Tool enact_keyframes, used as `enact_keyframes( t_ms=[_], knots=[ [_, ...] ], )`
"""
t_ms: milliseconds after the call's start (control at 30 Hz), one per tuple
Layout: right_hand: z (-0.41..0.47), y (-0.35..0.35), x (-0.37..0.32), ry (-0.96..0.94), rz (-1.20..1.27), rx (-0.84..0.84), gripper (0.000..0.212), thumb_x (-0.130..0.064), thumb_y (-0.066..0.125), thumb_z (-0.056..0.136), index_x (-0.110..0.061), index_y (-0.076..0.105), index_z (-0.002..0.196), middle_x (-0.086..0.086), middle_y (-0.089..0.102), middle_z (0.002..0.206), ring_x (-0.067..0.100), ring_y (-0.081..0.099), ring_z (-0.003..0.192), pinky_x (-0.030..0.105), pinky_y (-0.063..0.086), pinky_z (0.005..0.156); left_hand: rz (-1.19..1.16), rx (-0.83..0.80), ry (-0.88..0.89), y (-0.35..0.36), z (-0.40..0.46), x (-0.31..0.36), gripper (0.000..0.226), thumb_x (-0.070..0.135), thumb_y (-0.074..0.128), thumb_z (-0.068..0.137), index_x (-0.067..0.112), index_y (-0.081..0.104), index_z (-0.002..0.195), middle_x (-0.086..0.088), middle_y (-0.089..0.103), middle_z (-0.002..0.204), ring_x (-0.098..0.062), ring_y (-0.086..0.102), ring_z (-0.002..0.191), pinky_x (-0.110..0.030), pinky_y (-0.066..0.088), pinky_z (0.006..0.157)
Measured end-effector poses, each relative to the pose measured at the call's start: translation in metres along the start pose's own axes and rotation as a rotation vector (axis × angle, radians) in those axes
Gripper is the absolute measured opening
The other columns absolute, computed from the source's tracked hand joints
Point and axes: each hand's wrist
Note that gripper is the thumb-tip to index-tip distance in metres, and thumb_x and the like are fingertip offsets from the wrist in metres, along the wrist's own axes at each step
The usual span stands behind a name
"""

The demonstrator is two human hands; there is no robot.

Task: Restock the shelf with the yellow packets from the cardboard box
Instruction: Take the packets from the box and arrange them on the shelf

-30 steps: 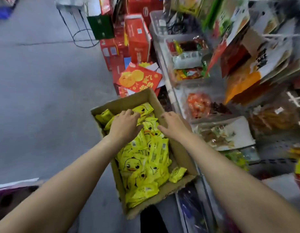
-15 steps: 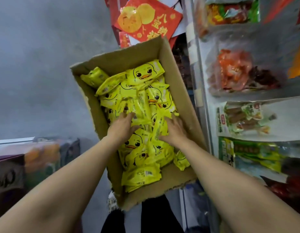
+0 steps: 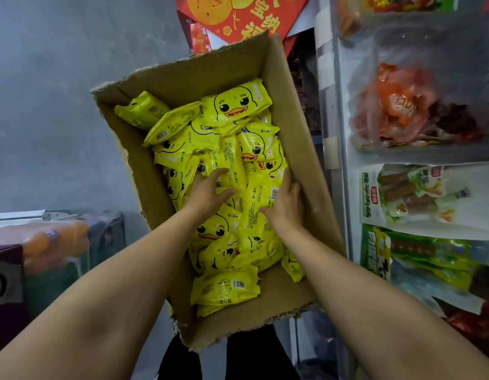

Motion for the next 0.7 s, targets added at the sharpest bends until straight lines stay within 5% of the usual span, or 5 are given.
enact_keyframes(
  t_ms=[300,400,500,600,700],
  knots=[
    [-0.025,-0.035,-0.021,-0.348,0.158,0.068,0.051,-0.009,0.074,0.077,-0.016,0.063,0.127,0.007,0.063,0.11,0.027,0.061,0.099,0.037,0.051,0.087,-0.184,0.351,0.016,-0.008,-0.02,0.027,0.037,0.035,0.076,0.082,0.019,0.068,0.114,-0.011,0.053,0.111,-0.026,0.055,0.098,-0.027,0.038,0.081],
    [-0.042,-0.032,-0.023,-0.467,0.019,0.168,0.051,-0.008,0.078,0.074,-0.019,0.064,0.122,0.005,0.059,0.106,0.028,0.061,0.095,0.039,0.053,0.078,-0.166,0.456,0.079,-0.013,-0.038,0.029,0.024,0.019,0.072,0.085,0.013,0.069,0.108,-0.012,0.053,0.107,-0.019,0.051,0.092,-0.018,0.029,0.074],
    [-0.051,-0.025,-0.027,-0.407,-0.019,-0.093,0.06,-0.042,0.078,0.079,-0.025,0.056,0.132,-0.003,0.054,0.117,0.017,0.058,0.102,0.035,0.051,0.083,-0.029,0.532,0.179,-0.016,-0.056,0.018,0.029,0.001,0.062,0.086,0.012,0.063,0.112,-0.011,0.05,0.105,-0.026,0.053,0.091,-0.031,0.043,0.071],
    [-0.048,-0.015,-0.022,-0.27,0.099,-0.153,0.056,-0.055,0.069,0.084,-0.027,0.057,0.13,-0.006,0.058,0.113,0.013,0.06,0.094,0.037,0.053,0.084,0.185,0.396,0.248,-0.012,-0.062,-0.004,0.054,0.001,0.061,0.084,0.021,0.05,0.133,-0.007,0.057,0.101,-0.028,0.055,0.094,-0.041,0.049,0.073],
    [-0.038,-0.008,-0.011,-0.171,0.026,-0.067,0.054,-0.04,0.067,0.09,-0.022,0.051,0.138,0.001,0.054,0.132,0.022,0.052,0.121,0.036,0.048,0.095,-0.04,0.203,0.098,-0.006,-0.064,-0.019,0.072,0.027,0.07,0.088,0.029,0.03,0.148,0.0,0.064,0.096,-0.02,0.06,0.089,-0.037,0.05,0.077]
  ],
)
Point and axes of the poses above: each hand's wrist, its own z-axis towards the middle knuckle, its own y-axis out of the palm, x = y × z
